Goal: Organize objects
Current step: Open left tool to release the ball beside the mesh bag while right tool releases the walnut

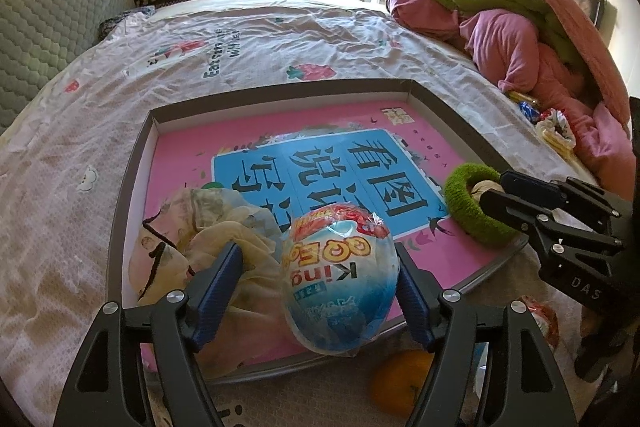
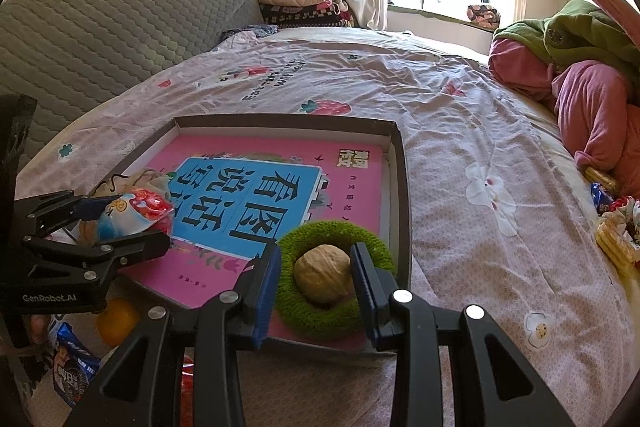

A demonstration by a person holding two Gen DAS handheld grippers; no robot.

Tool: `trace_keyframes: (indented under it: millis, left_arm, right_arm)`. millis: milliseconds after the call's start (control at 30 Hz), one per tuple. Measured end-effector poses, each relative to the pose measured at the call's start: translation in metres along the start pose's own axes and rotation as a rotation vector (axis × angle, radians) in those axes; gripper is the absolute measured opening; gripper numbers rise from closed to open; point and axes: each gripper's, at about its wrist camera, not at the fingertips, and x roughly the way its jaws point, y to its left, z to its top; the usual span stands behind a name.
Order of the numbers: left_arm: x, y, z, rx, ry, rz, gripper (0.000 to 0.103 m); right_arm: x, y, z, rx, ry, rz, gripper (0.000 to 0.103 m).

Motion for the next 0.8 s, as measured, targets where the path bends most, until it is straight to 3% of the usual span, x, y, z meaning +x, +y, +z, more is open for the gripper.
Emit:
trace_keyframes:
  millis: [800]
  left_arm:
    - [-0.013,-0.004,0.006,-0.001,-0.019,-0.017,0.079]
  right_arm:
    - [-0.004,0.001,0.000,0.008,-0.009,0.018,0.039]
